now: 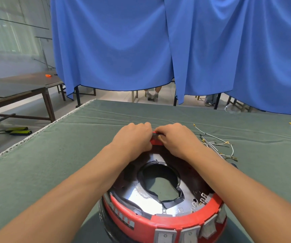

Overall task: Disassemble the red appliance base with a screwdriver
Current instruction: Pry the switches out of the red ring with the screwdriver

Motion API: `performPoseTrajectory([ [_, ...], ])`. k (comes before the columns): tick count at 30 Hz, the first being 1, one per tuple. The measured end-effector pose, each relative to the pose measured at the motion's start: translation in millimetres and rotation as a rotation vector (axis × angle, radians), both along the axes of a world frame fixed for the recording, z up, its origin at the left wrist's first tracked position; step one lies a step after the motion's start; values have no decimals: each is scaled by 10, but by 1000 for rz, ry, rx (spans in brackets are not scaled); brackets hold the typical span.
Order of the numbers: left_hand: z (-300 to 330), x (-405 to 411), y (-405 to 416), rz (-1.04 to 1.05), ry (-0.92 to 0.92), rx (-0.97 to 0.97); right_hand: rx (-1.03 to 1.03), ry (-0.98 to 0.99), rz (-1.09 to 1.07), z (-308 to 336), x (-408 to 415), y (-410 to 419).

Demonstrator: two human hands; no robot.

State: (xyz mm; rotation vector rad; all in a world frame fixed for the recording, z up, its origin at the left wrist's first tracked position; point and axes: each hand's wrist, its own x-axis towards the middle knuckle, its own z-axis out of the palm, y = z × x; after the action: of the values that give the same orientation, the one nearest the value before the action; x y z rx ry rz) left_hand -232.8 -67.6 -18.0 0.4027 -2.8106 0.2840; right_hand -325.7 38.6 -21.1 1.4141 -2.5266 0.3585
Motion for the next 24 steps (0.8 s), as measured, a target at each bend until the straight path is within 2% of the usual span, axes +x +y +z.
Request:
performPoseTrajectory([
  [8,8,34,-74,22,135,88,-6,-19,16,1,-11,3],
  [19,21,56,-75,17,129,168,-22,-35,14,8,13,33],
  [24,18,19,-38,-3,58,70,-29,-40,15,15,9,29],
])
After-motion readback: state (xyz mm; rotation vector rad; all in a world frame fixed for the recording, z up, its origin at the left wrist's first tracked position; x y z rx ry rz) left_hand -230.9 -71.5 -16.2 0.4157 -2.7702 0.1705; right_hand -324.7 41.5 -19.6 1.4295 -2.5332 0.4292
